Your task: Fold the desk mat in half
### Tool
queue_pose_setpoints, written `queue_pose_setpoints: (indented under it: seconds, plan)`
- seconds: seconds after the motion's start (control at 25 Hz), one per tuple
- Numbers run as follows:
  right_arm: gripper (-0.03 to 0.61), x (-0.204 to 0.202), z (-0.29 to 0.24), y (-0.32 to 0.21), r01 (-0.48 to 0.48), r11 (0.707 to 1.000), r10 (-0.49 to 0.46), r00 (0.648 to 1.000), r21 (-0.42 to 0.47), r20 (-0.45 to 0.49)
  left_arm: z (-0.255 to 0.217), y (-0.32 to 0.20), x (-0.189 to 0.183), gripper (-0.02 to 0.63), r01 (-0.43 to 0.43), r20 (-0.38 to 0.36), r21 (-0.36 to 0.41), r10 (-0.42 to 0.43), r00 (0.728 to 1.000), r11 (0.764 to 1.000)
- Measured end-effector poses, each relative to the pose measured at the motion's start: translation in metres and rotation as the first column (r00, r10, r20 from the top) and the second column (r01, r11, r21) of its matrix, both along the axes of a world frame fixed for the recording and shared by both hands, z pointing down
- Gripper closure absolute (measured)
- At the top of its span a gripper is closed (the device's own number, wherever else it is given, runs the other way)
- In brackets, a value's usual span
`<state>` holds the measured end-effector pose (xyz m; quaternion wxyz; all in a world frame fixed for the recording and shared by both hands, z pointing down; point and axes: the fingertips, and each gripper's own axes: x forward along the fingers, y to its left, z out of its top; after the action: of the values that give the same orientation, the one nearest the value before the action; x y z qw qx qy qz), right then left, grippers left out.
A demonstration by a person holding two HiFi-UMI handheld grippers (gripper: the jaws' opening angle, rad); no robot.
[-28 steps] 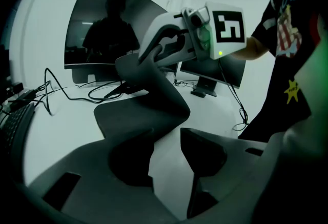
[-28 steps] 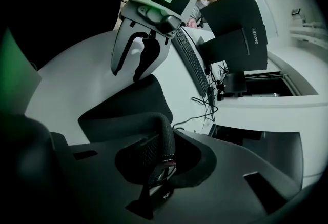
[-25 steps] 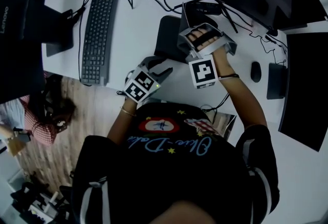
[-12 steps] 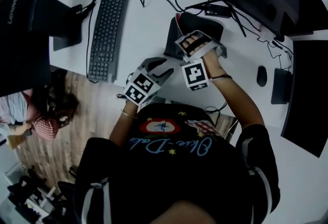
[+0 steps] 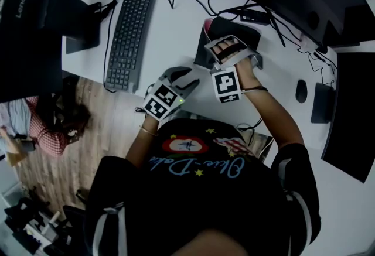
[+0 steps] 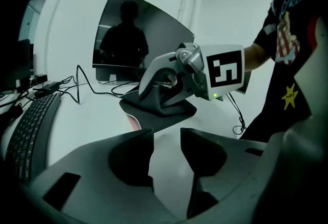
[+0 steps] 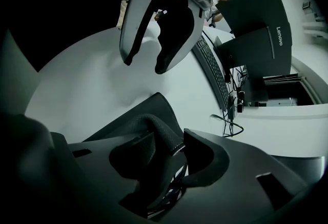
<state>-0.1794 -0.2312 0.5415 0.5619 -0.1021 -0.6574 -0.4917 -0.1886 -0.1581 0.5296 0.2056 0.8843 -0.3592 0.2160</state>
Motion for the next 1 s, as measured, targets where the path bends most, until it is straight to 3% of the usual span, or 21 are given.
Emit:
queue_pose_setpoints:
  seconds: [0.16,0.28,0.4,0.52,0.6,0.68,0.76,0.88,1.0]
  plan:
    - [0.407,-0.004,-0.006,-0.002,-0.027,1.0,0.027,0.999,0.004,0.03,-0.001,0.001,-0.002,0.454,-0.002,-0.003,0.005,0.002,1.0,1.0]
    - [0.367,-0.011,-0.017,-0.003,-0.101,0.993,0.107,0.987,-0.054,0.118,-0.002,0.003,-0.005,0.454,-0.005,-0.002,0.008,0.005,1.0,1.0]
    - [0.365,-0.009,-0.021,-0.007,-0.159,0.984,0.169,0.974,-0.075,0.154,-0.003,0.004,-0.009,0.454,-0.004,-0.006,0.015,0.004,1.0,1.0]
    - [0.365,-0.007,-0.027,-0.01,-0.249,0.96,0.273,0.935,-0.13,0.225,-0.008,0.003,-0.015,0.454,0.0,-0.017,0.03,0.001,1.0,1.0]
    - [0.365,-0.007,-0.037,-0.01,-0.312,0.929,0.362,0.882,-0.202,0.302,-0.013,0.0,-0.019,0.454,0.006,-0.032,0.042,-0.004,0.999,0.999]
    - [0.365,-0.006,-0.051,-0.011,-0.369,0.881,0.465,0.792,-0.297,0.395,-0.018,-0.003,-0.022,0.457,0.011,-0.056,0.054,-0.008,0.998,0.998]
    - [0.367,-0.005,-0.065,-0.011,-0.413,0.811,0.579,0.666,-0.414,0.47,-0.026,-0.008,-0.025,0.463,0.015,-0.088,0.065,-0.009,0.996,0.998]
    - [0.389,0.003,-0.084,-0.01,-0.423,0.688,0.725,0.443,-0.59,0.527,-0.039,-0.015,-0.026,0.491,0.012,-0.144,0.086,0.001,0.99,0.996]
    - [0.492,0.015,-0.106,-0.007,-0.346,0.568,0.822,0.182,-0.747,0.54,-0.062,-0.023,-0.021,0.525,0.005,-0.206,0.142,0.024,0.978,0.99]
